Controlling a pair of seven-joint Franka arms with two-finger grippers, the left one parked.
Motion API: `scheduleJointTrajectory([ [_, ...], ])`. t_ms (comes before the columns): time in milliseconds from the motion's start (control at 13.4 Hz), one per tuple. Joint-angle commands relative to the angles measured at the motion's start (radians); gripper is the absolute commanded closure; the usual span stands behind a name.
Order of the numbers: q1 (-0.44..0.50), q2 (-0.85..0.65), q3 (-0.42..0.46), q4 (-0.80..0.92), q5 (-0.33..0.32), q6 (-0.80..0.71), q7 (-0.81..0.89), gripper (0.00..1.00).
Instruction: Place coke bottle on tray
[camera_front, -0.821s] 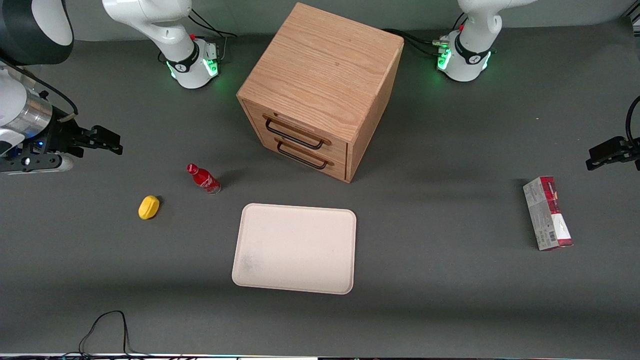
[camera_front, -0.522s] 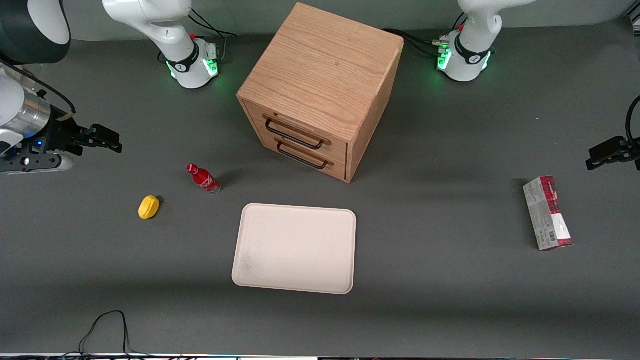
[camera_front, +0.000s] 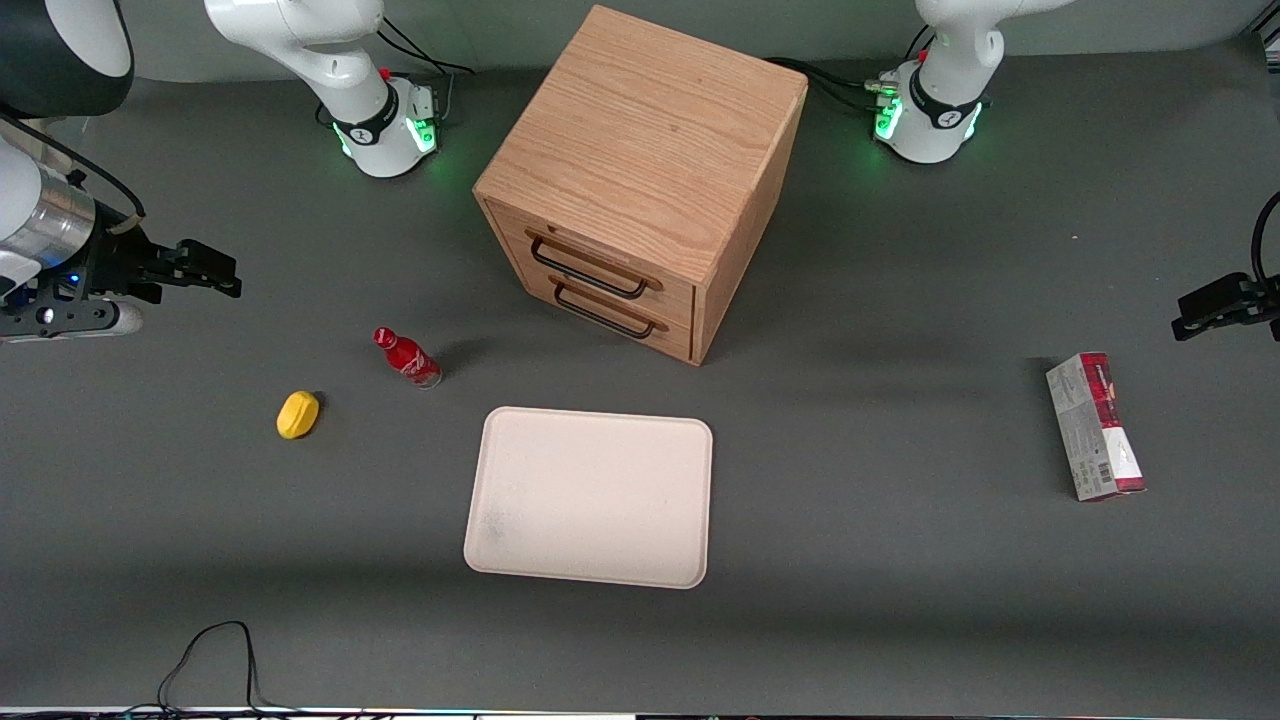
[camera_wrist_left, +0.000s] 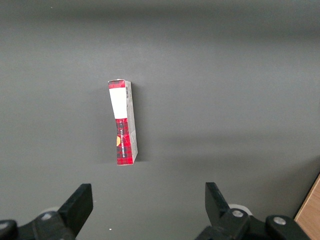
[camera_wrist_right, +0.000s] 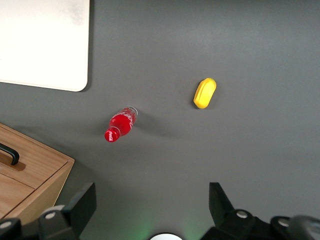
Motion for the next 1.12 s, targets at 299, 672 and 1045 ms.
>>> scheduleJointTrajectory([
  [299, -0.005, 0.006, 0.01, 0.028, 0.004, -0.021, 0.0, 0.0],
  [672, 0.185, 0.016, 0.01, 0.07, 0.018, -0.04, 0.242, 0.0],
  [1045, 0.196, 0.0, 0.008, 0.068, 0.081, -0.084, 0.267, 0.0],
])
